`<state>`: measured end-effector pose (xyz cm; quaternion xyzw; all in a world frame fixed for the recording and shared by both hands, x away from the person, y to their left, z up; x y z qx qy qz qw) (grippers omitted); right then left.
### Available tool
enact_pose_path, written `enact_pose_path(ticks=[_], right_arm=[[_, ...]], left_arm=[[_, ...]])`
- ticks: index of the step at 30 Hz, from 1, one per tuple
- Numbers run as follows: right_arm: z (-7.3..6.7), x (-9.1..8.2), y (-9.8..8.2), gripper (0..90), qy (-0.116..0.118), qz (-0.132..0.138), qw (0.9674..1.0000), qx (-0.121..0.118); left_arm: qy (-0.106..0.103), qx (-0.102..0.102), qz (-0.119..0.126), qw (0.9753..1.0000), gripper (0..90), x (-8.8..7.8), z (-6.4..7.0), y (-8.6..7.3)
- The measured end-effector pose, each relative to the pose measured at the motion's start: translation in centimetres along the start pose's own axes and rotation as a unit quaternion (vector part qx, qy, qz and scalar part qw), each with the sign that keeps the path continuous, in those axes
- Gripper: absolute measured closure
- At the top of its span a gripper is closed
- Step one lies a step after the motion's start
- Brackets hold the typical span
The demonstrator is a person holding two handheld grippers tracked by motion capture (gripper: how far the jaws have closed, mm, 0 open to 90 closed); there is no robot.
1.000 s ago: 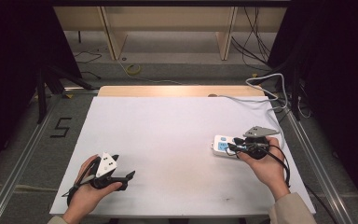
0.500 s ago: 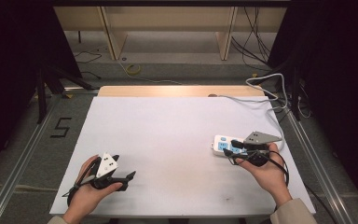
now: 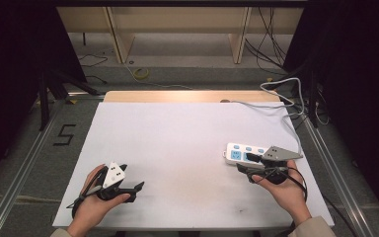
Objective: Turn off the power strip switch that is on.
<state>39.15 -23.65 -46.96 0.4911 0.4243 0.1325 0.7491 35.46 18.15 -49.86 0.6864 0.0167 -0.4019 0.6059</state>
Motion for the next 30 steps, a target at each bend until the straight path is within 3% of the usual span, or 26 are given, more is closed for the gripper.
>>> enact_pose_path(ticks=[4, 13, 30], right_arm=[[-0.4, -0.3, -0.4, 40.8, 0.001, 0.013, 0.9999, 0.007], [-1.2, -1.0, -1.0, 38.4, -0.002, 0.037, 0.9993, -0.003], [-1.2, -1.4, -2.0, 35.5, -0.014, 0.037, 0.9992, 0.000]], left_arm=[[-0.001, 0.000, 0.001, 1.0000, 17.6, 0.0, 0.1, 0.0], [-0.005, 0.002, 0.000, 1.0000, 17.6, 0.0, 0.3, 0.0], [-0.004, 0.007, -0.001, 1.0000, 17.5, 0.0, 0.3, 0.0]])
Point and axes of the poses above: each handheld gripper's, and its own axes: x roughly forward along the jaws, y roughly out of its top, z roughly to its right, the point moved 5 cm from there along x, roughly forward along the jaws, and after that the axes turned 13 degrees about -x, right-handed, at the moved point
